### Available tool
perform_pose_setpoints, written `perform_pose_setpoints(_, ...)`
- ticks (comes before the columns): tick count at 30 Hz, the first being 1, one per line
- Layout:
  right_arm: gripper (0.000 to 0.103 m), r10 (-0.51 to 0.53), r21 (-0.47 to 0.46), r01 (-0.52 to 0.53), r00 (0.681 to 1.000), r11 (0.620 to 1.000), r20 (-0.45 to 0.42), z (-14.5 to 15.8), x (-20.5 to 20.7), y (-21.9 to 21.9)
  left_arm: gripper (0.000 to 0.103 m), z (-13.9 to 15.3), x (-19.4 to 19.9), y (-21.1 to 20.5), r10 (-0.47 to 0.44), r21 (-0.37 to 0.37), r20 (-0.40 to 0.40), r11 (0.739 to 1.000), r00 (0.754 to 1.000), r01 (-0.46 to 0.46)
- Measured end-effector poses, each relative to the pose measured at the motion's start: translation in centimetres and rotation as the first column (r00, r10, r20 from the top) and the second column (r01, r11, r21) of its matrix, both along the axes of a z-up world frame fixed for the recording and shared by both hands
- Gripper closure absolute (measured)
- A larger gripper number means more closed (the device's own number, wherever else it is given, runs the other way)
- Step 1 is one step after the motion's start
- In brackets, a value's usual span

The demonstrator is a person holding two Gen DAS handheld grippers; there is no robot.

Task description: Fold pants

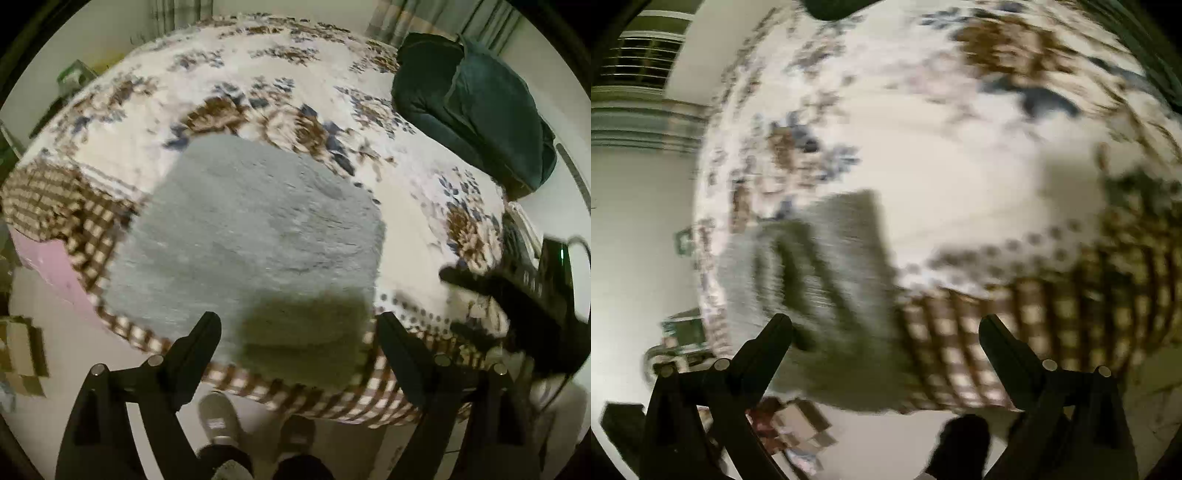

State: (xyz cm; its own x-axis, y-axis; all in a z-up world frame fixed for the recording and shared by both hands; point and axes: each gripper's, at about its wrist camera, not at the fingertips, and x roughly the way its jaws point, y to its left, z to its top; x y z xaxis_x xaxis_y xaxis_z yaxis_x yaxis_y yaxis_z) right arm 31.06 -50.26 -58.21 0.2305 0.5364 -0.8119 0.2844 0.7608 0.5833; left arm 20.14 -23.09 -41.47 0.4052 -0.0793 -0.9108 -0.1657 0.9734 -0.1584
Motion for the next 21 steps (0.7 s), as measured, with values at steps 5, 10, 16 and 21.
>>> perform_pose_setpoints(5,0.001,0.12,0.021,-0.121,0.992,0.992,0.032,-1.1,3.9,5.6,0.017,0.0,0.0,4.7,0.117,0.1,-0.006,0.988,0.993,-0.116)
perform_pose_setpoints(10,0.001,0.231,0.109,-0.227,0.973,0.968,-0.017,-4.3,6.4,11.0,0.017,-2.3,0.6,9.7,0.23,0.182,-0.04,0.958,0.972,-0.219)
perform_pose_setpoints(16,0.071,0.174,0.102,-0.173,0.985,0.98,0.0,-2.3,4.4,10.0,0.017,-3.9,2.1,13.5,0.304,0.16,-0.065,0.943,0.951,-0.291)
perform_pose_setpoints(21,0.072,0.088,0.112,-0.086,0.996,0.99,-0.008,0.8,1.2,5.4,0.017,-4.9,4.2,13.6,0.272,0.127,-0.08,0.957,0.959,-0.261)
